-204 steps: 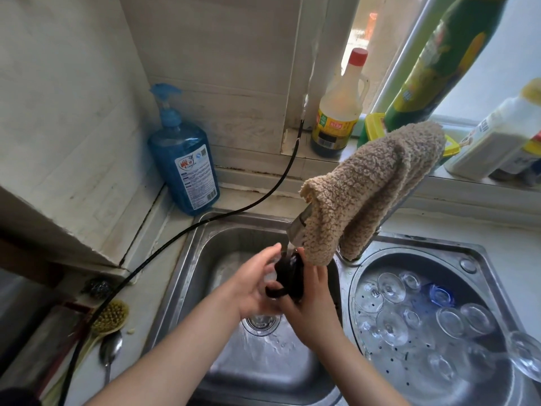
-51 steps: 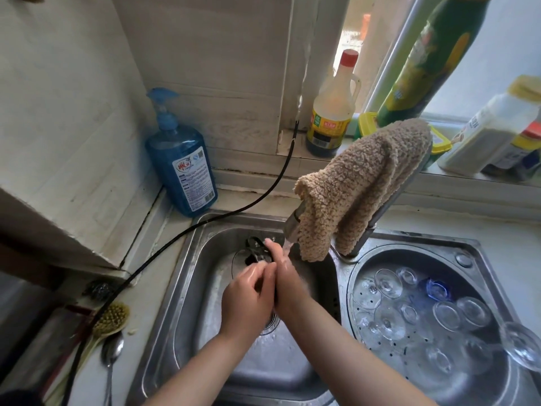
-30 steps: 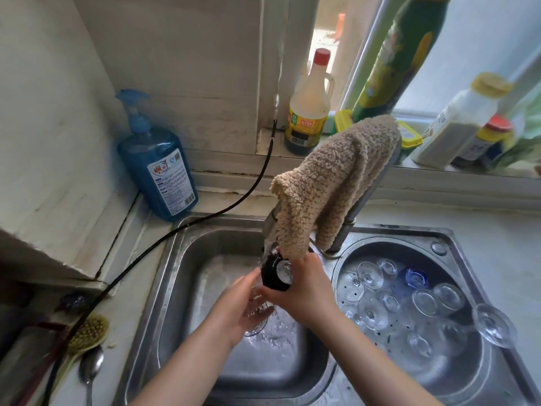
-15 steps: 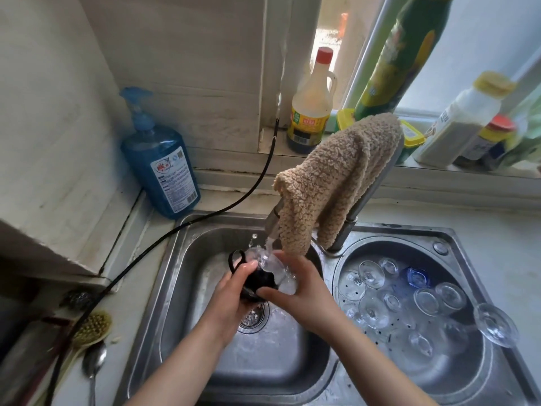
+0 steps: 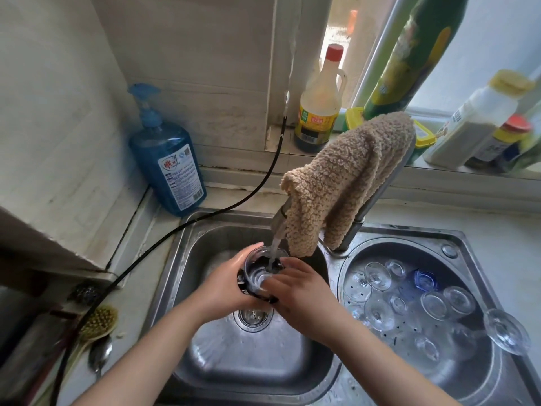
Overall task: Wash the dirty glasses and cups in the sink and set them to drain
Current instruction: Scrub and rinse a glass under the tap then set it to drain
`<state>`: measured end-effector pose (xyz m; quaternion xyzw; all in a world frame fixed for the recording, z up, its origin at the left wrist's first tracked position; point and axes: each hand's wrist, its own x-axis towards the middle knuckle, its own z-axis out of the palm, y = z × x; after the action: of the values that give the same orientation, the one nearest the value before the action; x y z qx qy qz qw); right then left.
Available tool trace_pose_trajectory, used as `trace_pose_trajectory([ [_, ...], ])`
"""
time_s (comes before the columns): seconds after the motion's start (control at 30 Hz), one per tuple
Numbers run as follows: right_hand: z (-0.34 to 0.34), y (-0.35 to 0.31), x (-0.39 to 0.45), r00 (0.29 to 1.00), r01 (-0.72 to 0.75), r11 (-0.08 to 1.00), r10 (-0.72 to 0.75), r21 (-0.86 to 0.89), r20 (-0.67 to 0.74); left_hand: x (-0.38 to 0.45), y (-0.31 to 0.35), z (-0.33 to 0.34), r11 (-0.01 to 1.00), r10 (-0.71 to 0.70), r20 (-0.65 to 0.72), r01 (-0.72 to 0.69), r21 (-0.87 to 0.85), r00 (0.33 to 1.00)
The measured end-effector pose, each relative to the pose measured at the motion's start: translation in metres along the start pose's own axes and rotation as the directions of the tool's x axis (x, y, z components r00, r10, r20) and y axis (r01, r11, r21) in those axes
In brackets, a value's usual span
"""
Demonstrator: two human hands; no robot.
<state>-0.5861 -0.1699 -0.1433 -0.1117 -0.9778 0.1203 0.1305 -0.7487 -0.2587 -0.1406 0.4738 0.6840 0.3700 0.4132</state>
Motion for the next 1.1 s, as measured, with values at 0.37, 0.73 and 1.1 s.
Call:
trace_pose_trajectory([
  [0.37,-0.008,0.007,0.003,0.958,0.015,0.949,0.076,-0.315,0.275,0.002,-0.009,0.030,0.978,0.019,-0.201,0.024,0.208,0.979],
  [0.73,-0.013,-0.027,0.013,0.875,-0.448,0.804,0.304,0.391,0.377,0.000,-0.010,0.039,0.954,-0.079,-0.297,0.159,0.255,0.951],
  [1.1,-0.016,0.013,-0.001,0.931,0.023,0.983,0.045,-0.180,0.363,-0.007,-0.013,0.028,0.957,-0.148,-0.246,0.201,0.207,0.958],
])
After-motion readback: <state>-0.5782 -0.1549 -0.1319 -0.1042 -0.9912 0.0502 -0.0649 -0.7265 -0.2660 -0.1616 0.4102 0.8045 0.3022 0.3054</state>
